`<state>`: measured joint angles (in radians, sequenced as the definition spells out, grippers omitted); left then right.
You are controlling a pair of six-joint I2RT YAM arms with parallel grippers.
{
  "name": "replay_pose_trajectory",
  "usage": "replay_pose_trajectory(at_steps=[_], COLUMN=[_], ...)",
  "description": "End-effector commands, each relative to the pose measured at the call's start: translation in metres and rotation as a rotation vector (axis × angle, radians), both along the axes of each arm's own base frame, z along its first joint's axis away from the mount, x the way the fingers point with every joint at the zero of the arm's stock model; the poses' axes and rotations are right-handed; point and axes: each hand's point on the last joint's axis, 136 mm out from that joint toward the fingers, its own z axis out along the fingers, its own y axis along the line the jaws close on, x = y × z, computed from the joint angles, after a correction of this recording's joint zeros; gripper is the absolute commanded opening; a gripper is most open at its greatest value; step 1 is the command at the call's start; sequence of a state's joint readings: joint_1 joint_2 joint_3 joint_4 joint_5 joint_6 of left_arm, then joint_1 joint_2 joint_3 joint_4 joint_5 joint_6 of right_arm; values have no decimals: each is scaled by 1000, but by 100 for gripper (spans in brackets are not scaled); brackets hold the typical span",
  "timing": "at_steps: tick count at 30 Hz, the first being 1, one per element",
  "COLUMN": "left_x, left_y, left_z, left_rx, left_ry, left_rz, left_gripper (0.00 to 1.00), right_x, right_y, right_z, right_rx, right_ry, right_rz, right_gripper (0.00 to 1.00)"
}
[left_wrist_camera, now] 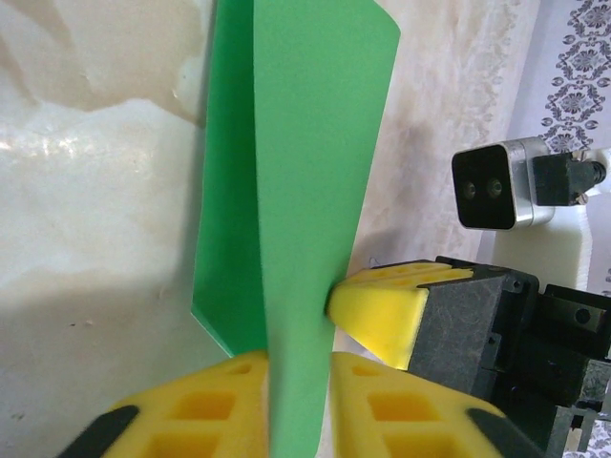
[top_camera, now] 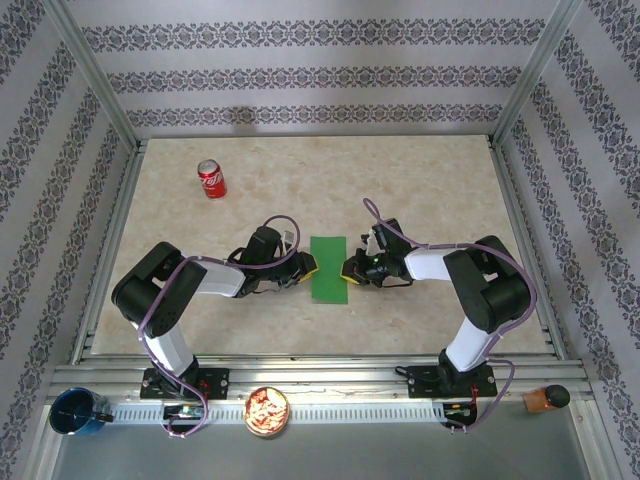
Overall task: Fold a paper plane with a square sheet of paper (pick it up from the middle)
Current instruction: Third fold the triangle at the center of the table.
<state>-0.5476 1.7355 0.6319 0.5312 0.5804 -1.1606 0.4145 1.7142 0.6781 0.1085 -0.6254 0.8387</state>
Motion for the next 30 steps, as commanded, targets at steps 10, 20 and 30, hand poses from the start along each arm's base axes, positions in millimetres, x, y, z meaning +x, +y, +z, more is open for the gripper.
replay_pose_trajectory(at_steps=[10,20,30], left_x=[1,-4,-5], left_y=[6,30,33], left_z=[0,4,13], left_rx=[17,122,108], left_ry=[-14,-1,12], left_rz=[5,87,117], left_gripper=[0,0,0], right_x=[-3,-5,-70], right_y=[-6,3,60], right_z=[12,78,97], right_rx=[-17,-211,-418], right_ry=[-37,-575,-1282], right_rz=[3,169,604], right_gripper=[19,32,45])
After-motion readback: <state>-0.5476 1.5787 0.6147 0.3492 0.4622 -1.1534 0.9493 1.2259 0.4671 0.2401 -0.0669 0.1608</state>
